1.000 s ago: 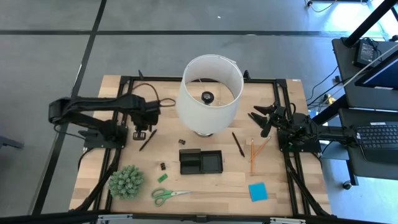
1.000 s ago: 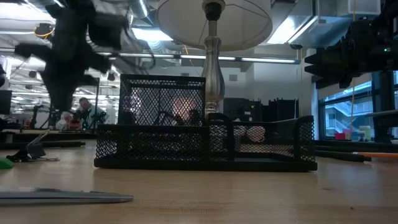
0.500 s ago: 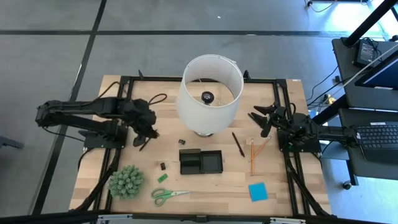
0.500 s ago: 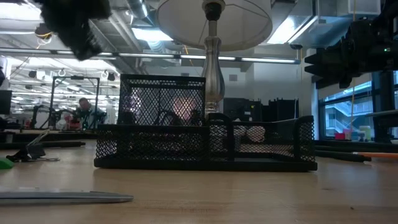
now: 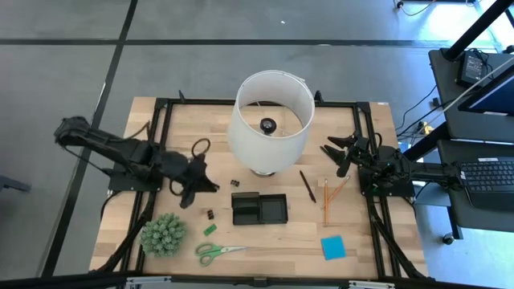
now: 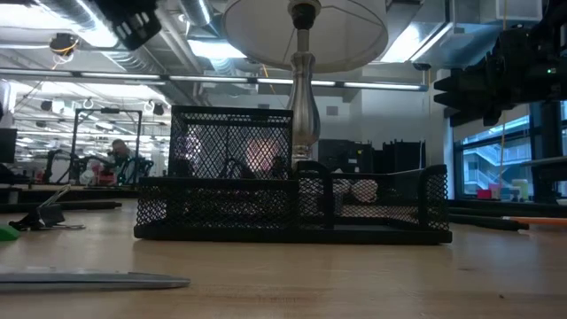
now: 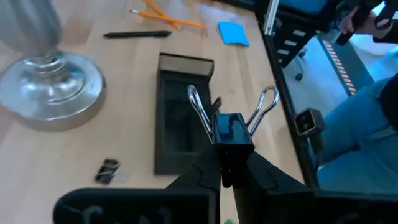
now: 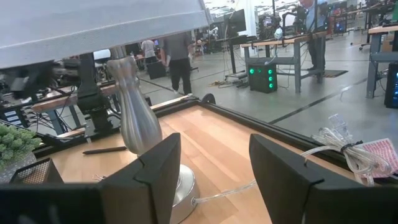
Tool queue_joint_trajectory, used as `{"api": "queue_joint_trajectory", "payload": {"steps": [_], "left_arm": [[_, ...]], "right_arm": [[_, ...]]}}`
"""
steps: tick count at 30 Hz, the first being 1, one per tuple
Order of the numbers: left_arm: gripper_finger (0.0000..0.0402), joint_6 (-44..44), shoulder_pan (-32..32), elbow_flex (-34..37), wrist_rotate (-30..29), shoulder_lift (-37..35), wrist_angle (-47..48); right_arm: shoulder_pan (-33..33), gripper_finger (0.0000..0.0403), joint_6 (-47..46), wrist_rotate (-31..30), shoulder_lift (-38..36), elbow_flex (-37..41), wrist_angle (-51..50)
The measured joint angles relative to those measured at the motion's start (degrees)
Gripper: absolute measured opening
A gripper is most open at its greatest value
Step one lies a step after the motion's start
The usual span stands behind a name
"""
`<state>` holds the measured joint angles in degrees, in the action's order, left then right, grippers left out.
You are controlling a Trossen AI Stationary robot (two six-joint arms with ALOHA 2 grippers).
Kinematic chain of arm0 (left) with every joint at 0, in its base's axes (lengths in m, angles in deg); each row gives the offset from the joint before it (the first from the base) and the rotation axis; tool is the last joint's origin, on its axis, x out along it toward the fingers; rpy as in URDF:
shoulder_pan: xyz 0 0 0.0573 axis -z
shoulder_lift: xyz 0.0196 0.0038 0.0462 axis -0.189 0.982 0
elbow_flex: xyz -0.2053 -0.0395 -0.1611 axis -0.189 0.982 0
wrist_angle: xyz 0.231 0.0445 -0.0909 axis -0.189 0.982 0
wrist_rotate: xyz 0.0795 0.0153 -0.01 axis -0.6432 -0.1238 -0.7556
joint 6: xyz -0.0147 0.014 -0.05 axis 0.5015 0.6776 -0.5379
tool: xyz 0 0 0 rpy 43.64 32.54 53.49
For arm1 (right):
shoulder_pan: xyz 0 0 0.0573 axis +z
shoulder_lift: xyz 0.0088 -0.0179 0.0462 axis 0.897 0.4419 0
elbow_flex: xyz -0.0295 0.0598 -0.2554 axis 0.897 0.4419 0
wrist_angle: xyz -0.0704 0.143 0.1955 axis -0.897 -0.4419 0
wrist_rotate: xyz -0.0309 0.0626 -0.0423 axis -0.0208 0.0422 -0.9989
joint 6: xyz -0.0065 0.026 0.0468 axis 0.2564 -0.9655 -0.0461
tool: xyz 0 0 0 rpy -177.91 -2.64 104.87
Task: Pick and place office supplies into organizer
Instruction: Put the top black binder clip into the black desk organizer
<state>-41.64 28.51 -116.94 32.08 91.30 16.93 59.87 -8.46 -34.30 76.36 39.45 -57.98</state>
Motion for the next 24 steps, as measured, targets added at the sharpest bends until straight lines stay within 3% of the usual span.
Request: {"api": "queue_joint_trajectory", "payload": {"steps": [7,15,24], "left_arm": [[0.0012,-2.0,9.5,0.0,-10.8,9.3,-11.2],[0.0012,1.1,14.7,-0.4,-18.3,23.2,-28.4],[0.0012,0.6,18.4,-13.7,-22.1,38.1,-19.4]], "right_arm": [[0.0,0.0193,0.0,0.0,0.0,0.0,0.0],[0.0,0.0193,-0.2,0.0,0.0,0.0,0.0],[0.0,0.0193,-1.8,0.0,0.0,0.0,0.0]]}}
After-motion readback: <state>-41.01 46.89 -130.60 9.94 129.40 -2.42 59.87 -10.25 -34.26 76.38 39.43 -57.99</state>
